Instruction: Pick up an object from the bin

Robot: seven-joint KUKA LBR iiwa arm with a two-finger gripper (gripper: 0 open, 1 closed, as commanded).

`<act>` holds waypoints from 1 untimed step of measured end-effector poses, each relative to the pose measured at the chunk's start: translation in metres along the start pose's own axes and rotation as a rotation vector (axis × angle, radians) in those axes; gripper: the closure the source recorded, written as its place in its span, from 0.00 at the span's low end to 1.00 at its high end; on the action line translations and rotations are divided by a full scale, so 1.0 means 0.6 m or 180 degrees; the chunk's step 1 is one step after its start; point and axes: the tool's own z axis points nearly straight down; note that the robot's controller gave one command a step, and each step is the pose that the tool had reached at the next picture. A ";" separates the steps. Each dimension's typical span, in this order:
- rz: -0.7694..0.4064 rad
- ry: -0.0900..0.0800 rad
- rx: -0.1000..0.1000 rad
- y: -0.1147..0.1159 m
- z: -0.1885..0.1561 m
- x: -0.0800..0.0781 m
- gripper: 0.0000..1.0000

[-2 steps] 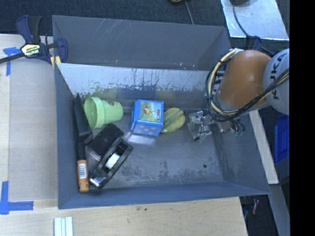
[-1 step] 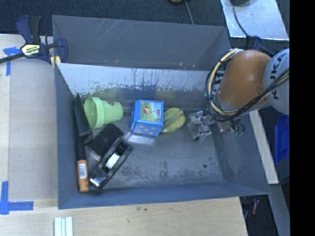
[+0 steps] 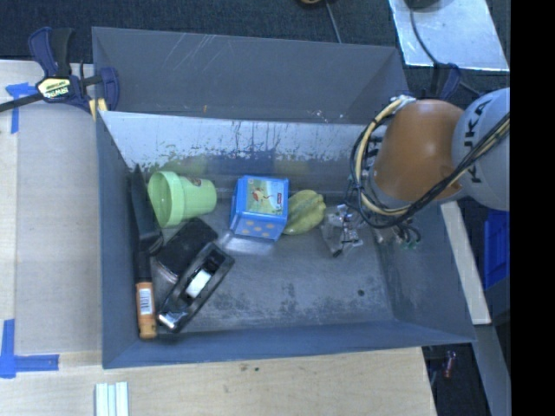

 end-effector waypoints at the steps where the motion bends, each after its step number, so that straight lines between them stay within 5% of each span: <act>1: -0.0411 0.0009 -0.0012 0.062 0.013 0.007 1.00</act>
Offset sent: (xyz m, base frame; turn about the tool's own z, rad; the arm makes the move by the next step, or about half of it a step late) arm -0.0014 0.0908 -0.0127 0.0299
